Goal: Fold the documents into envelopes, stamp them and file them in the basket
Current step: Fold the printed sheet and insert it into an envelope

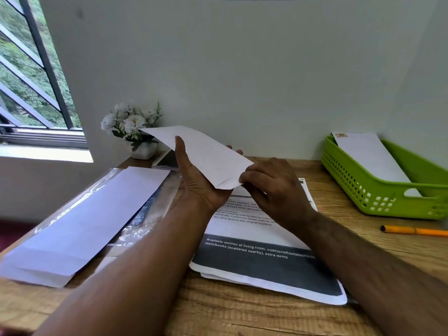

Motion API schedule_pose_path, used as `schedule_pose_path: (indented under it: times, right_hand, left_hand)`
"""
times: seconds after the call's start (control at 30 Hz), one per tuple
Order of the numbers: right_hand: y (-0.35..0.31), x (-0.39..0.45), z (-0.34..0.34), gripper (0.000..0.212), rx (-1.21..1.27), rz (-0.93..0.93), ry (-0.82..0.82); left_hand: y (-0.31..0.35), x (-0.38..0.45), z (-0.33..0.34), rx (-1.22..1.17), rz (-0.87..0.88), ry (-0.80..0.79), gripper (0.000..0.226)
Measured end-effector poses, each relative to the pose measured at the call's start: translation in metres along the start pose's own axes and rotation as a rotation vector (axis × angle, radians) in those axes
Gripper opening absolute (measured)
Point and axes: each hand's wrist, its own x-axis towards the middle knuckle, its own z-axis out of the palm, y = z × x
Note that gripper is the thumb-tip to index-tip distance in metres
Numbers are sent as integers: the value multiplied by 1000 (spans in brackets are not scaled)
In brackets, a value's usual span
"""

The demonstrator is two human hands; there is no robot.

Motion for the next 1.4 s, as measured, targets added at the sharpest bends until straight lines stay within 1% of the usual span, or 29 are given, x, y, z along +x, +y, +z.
schedule_pose_path:
  times: [0.13,0.23,0.37,0.43,0.5,0.67,0.83,0.97,1.1,1.13,1.23,1.33,1.4]
  right_hand:
    - [-2,0,4,9,8,-21,-35]
    - [-2,0,4,9,10,-13,-36]
    - [-3,-1,4,14,-7,2,-66]
    - [-2,-1,4,17,-6,16,-75]
    - [-1,-2,4,18,4,24,-69]
    - [-2,-3,5,22,-27,90,-51]
    - [-3,-3,4,18,-18,45,-18]
    - [-4,-3,6,16,17,74,-29]
    - [-3,-3,7,20,15,123,-51]
    - [-3,-4,7,21,17,126,-51]
    - [-2,-4,7,29,-24,128,-71]
    - [-2,-4,8,40,-80,125,-108]
    - [-4,-3,7,43,-114,136,-126]
  left_hand:
    - [4,-1,-1,-26,-11,-21,65]
    - [7,-2,0,-28,-38,-45,71]
    - [10,-6,4,-1,-23,4,70]
    - [8,-8,6,18,-43,14,68]
    - [8,-9,8,20,-70,18,72]
    - [10,-11,8,8,-137,10,94]
    - [9,-12,10,39,-134,23,94]
    - [8,-13,13,7,-113,48,96]
    - [7,-13,13,0,-110,66,106]
    - [6,-14,14,1,-94,61,105]
    - [4,-14,15,6,-24,61,91]
    - [2,-12,12,16,-81,17,89]
    - [3,-11,10,9,-141,-36,94]
